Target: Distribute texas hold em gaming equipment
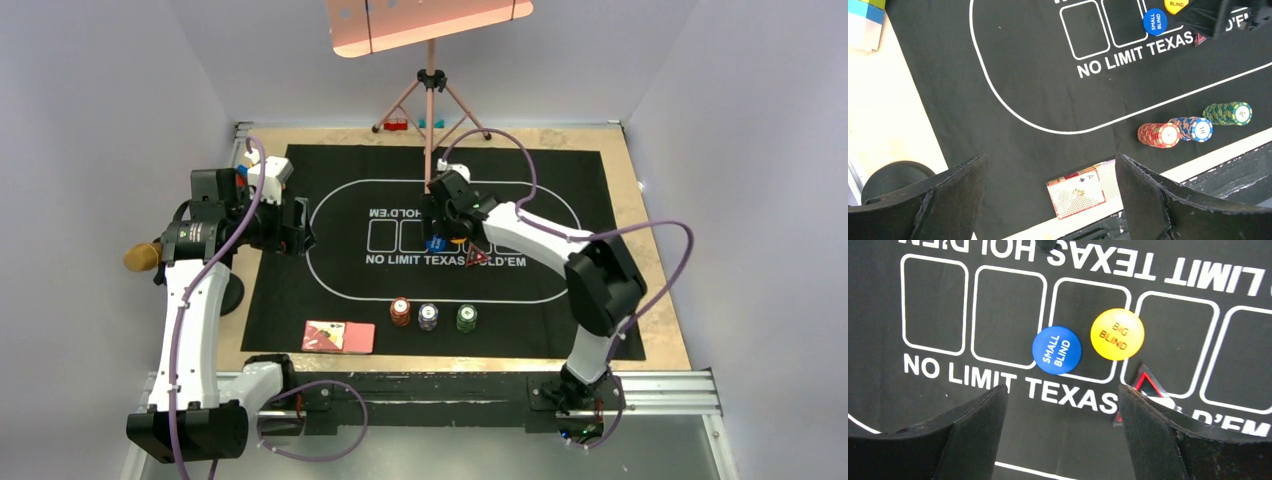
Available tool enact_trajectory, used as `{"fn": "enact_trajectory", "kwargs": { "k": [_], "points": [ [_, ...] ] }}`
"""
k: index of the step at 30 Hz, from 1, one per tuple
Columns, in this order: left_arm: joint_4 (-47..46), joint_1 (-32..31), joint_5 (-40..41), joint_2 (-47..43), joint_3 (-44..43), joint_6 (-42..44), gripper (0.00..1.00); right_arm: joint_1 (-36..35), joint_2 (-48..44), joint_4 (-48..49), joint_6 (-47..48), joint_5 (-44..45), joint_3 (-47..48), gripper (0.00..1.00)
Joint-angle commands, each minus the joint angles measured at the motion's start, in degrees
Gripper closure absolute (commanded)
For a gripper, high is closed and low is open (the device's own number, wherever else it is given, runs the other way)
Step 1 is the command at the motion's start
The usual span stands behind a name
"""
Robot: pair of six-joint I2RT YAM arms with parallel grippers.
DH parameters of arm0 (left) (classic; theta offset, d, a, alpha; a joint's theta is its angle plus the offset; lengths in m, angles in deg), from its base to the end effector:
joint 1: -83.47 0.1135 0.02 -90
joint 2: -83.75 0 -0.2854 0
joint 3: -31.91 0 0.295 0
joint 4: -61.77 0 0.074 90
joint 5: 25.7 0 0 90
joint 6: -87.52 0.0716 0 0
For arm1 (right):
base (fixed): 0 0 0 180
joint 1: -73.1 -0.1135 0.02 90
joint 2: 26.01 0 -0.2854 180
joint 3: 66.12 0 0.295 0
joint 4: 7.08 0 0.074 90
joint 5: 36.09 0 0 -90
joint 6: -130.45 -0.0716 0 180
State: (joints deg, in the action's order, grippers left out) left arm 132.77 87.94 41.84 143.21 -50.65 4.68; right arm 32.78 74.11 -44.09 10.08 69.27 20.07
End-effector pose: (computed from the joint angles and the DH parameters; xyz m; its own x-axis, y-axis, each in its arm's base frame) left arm 0.2417 -0.0085 0.3710 -0.7111 0.0599 -0.7005 0.2741 0.9412 -0.1977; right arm 0.3528 0.2745 0.2124 -0.7619 -0.0072 -0.6477 -0.1292 0.9815 0.1411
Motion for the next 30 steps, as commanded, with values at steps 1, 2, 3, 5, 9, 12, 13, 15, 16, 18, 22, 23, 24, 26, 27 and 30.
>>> {"fn": "enact_trajectory", "kwargs": {
  "k": [1,2,3,5,9,12,13,15,16,18,22,23,24,26,27,30],
  "points": [
    [-0.53,-0.03,-1.01,0.07,0.1,1.47,0.0,-1.3,5.21,0.45,-3.11,-0.93,5.02,0.17],
    [-0.58,-0.07,-0.94,-0.01,0.28,1.48,0.0,-1.35,6.19,0.52,-3.75,-0.95,5.34,0.18],
    [-0.63,-0.07,-1.06,-0.08,0.38,1.49,0.0,-1.49,7.25,0.7,-4.64,-0.94,5.5,0.19],
    [-0.43,-0.08,-1.58,0.02,0.43,1.68,0.0,-1.52,9.04,0.87,-5.57,-0.38,5.9,0.21],
    [0.03,-0.15,-1.26,-0.03,0.26,1.98,0.0,-1.52,12.01,1.45,-6.39,0.36,6.94,0.23],
    [0.57,-0.1,-1.01,-0.09,-0.16,2.11,0.0,-1.5,13.7,1.16,-6.97,0.89,8.04,0.24],
    [0.54,-0.1,-1.0,-0.18,-0.29,1.97,0.0,-1.47,14.04,1.23,-7.06,0.93,8.32,0.24],
    [0.56,-0.04,-1.07,-0.42,-0.44,1.66,0.0,-1.52,14.91,1.38,-7.16,1.0,8.87,0.24],
    [0.46,-0.03,-1.16,-0.5,-0.45,1.45,0.0,-1.52,15.39,1.42,-7.22,1.07,9.13,0.24],
    [0.31,-0.11,-1.18,-0.65,-0.42,1.04,0.0,-1.51,16.39,1.37,-7.33,1.19,9.73,0.25],
    [0.26,-0.12,-1.1,-0.9,-0.52,0.54,0.0,-1.59,18.03,1.52,-8.13,0.43,10.22,0.27],
    [0.24,-0.09,-0.93,-0.96,-0.53,0.55,0.0,-1.61,18.21,1.69,-8.35,0.02,10.2,0.27],
    [0.24,-0.08,-0.86,-1.07,-0.49,0.51,0.0,-1.73,18.32,1.86,-8.53,-0.22,10.11,0.28],
    [0.32,-0.08,-0.67,-1.22,-0.53,0.46,0.0,-2.04,18.65,2.0,-8.79,-0.49,9.9,0.29],
    [0.39,-0.08,-0.51,-1.35,-0.5,0.48,0.0,-2.25,18.77,2.03,-8.89,-0.64,9.96,0.3],
    [0.49,-0.08,-0.16,-1.66,-0.38,0.62,0.0,-3.23,19.17,1.96,-9.08,-1.29,10.34,0.33]
  ]
}}
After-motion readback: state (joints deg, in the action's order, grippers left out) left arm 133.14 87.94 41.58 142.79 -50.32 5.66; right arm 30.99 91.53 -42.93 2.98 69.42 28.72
